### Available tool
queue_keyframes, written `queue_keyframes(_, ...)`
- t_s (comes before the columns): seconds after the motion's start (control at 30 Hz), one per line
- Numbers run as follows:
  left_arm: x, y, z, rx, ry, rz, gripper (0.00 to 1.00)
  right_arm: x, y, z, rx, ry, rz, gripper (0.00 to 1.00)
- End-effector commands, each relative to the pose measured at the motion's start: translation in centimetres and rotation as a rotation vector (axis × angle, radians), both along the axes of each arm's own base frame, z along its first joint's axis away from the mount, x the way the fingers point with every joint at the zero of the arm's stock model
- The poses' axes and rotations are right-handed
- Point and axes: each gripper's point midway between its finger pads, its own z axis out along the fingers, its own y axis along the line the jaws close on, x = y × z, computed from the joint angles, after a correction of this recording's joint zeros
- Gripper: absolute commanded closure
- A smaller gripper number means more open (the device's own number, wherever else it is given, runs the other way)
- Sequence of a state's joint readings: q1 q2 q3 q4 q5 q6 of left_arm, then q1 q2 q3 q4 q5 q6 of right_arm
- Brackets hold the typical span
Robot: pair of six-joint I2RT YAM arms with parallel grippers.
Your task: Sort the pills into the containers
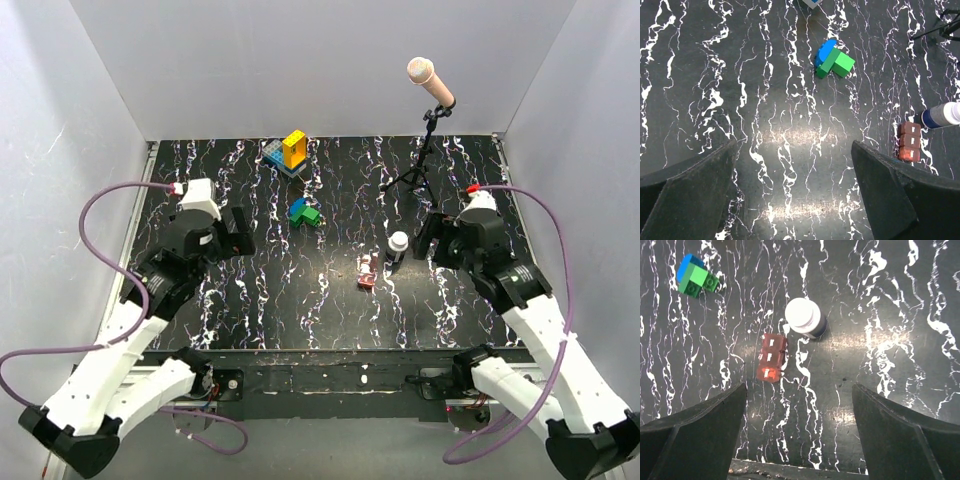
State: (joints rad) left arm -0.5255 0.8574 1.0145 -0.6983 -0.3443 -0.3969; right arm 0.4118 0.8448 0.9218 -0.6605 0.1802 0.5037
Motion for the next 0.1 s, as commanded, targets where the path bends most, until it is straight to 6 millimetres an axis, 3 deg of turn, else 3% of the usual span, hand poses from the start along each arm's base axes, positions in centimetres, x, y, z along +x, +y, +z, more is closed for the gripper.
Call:
queue_keyframes(0.0, -0.37, 1.37, 1.17, -0.003, -0.074, 0.042, 0.02, 0.30, -1.82, 2.21, -0.034, -0.125, -0.053, 0.08)
queue_keyframes(0.07, -0.16, 1.40, 1.75, -0.047, -0.131, 0.059, 0.02, 0.41, -2.46, 2.72, -0.040, -0.181, -0.076, 0.07)
